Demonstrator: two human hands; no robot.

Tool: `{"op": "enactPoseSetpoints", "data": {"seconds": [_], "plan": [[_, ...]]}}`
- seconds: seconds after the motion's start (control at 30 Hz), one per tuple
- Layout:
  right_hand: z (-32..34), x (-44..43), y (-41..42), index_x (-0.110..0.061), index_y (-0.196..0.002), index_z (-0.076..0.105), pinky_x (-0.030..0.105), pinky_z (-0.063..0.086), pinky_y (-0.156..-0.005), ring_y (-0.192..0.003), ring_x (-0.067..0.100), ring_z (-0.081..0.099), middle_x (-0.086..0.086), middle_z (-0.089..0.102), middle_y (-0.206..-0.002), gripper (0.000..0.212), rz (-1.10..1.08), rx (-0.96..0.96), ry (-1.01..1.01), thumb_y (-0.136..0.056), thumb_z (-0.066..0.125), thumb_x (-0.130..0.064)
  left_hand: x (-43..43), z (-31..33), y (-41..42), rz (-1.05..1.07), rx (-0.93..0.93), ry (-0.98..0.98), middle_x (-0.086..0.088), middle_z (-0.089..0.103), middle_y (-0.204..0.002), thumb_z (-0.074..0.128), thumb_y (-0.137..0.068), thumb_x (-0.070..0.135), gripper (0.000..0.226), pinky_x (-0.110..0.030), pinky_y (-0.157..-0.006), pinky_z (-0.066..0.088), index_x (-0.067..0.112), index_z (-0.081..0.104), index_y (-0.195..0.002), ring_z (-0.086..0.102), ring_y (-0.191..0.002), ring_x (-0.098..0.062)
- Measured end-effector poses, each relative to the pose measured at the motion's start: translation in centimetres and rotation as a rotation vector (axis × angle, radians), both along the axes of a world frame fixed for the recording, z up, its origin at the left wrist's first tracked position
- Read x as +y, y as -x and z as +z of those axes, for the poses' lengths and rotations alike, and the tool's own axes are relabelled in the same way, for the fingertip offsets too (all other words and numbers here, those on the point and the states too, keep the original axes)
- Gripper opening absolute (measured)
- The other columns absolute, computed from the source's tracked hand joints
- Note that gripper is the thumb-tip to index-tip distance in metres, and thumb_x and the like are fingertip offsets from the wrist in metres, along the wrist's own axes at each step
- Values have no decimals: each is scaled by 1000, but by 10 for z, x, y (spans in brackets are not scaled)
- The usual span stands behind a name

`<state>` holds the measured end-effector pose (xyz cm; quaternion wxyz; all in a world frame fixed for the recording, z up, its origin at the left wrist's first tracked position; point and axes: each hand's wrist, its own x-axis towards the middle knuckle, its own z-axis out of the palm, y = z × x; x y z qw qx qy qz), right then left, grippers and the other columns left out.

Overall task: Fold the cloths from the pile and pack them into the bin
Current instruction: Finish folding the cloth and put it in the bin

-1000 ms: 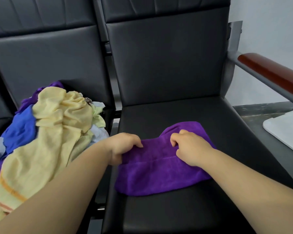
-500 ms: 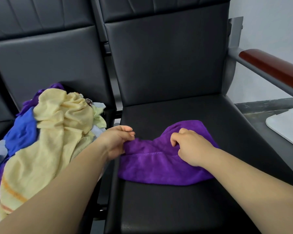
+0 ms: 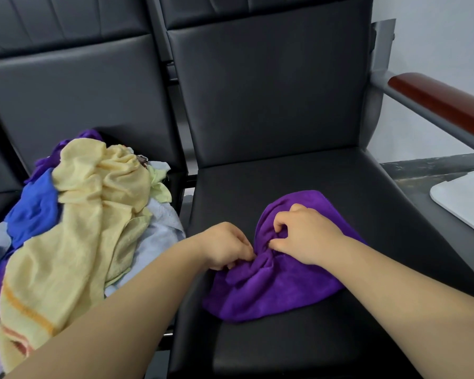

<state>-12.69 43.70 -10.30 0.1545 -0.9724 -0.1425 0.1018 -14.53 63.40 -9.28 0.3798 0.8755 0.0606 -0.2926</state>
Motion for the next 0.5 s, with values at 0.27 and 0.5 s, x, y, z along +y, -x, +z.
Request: {"op": "enactPoseSetpoints", "data": {"seconds": [0.27, 0.5], "plan": [[0, -4, -3, -40, -128, 57, 39, 52, -92, -116, 20, 49, -6, 47, -123, 52, 21, 74, 12, -84, 71, -66, -2, 11, -3, 236, -46, 231, -1, 40, -49, 49, -88, 7, 28, -16, -42, 25, 15, 46, -62, 34, -38, -15], [0, -4, -2, -40, -129, 56, 40, 54, -93, -118, 19, 50, -7, 46, -125, 55, 20, 82, 9, -84, 70, -68, 36, 6, -20, 458, -33, 452, -3, 49, -59, 59, -87, -7, 33, -18, -43, 40, 18, 51, -68, 46, -48, -15]]}}
